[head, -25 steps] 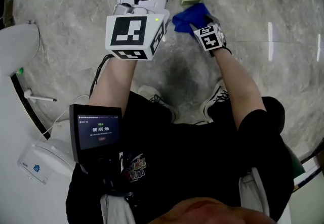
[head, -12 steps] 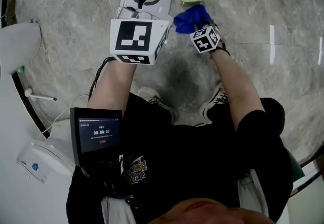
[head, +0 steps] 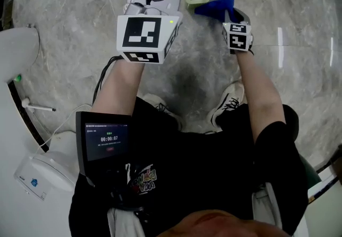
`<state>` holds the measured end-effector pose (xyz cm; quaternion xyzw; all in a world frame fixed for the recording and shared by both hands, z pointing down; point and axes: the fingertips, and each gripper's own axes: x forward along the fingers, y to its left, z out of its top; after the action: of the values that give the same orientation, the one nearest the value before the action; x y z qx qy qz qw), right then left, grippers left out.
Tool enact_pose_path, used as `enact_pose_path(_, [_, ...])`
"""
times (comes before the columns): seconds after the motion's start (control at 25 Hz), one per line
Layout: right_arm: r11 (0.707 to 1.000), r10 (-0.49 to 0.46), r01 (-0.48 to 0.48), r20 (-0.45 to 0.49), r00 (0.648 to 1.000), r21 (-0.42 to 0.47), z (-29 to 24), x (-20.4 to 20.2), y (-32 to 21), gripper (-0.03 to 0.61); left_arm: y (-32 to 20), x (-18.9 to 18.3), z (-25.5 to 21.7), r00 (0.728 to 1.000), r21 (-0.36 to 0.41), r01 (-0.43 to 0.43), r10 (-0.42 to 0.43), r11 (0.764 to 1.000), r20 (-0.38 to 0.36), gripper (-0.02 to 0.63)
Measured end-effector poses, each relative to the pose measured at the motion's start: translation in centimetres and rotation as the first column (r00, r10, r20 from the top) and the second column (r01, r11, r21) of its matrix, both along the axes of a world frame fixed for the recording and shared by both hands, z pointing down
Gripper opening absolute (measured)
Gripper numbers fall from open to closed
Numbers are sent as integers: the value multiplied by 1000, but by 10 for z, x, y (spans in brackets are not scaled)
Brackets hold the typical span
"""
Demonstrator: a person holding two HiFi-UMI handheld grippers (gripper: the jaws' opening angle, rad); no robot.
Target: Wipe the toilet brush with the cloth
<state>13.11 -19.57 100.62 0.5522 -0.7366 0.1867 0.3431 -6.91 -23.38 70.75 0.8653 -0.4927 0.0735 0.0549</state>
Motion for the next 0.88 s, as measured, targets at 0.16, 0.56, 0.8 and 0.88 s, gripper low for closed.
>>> enact_pose_path(0.16, [995,66,-73,105,992,73,-30,7,-47,71,0,-2,3,1000,0,2,-2,1000,4,89])
enact_pose_path(0.56, [996,-67,75,165,984,-44,2,-48,-84,72,8,-26,17,998,-3,45,-45,999,41,89])
enact_pose_path(0.8, [998,-28,35,157,987,-44,-1,-28,-83,72,9,-26,18,998,-1,43,-43,999,46,89])
enact_pose_path(0.88, [996,-67,73,114,991,-49,-2,-13,-76,72,9,-22,18,998,1,40,-40,999,38,89])
